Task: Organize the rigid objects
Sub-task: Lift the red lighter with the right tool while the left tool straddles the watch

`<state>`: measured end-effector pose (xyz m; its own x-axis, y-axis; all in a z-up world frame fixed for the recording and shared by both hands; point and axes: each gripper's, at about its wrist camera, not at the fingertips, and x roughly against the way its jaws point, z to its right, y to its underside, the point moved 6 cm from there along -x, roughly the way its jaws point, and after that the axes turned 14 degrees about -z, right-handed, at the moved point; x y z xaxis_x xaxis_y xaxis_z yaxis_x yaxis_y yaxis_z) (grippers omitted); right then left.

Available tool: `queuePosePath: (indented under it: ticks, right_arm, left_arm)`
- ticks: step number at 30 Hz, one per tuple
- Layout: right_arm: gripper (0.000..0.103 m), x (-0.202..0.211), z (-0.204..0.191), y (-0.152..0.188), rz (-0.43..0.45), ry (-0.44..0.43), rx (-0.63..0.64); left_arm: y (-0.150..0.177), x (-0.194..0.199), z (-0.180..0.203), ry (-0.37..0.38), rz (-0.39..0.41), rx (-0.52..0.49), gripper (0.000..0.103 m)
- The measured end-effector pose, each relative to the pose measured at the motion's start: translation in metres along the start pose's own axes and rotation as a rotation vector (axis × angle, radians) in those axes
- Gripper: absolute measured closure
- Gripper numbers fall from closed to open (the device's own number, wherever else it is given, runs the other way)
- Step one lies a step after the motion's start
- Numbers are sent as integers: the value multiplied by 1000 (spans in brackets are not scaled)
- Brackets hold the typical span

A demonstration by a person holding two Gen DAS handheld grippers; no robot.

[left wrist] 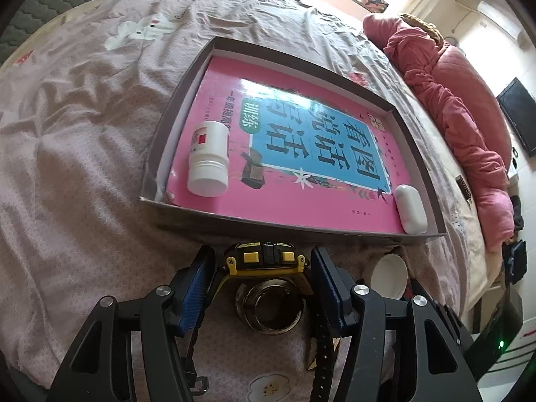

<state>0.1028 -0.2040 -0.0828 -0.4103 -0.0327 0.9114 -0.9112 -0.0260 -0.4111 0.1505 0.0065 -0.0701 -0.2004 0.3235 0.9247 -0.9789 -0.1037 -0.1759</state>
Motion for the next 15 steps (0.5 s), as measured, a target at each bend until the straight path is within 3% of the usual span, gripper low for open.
queuePosePath:
  ticks: [7, 15]
  right_arm:
    - [79, 5, 0, 0, 0, -50, 1]
    - [80, 13, 3, 2, 17, -109, -36]
  left_arm:
    - [0, 11, 0, 16, 32, -12, 42]
    - [2, 12, -1, 25, 33, -15, 42]
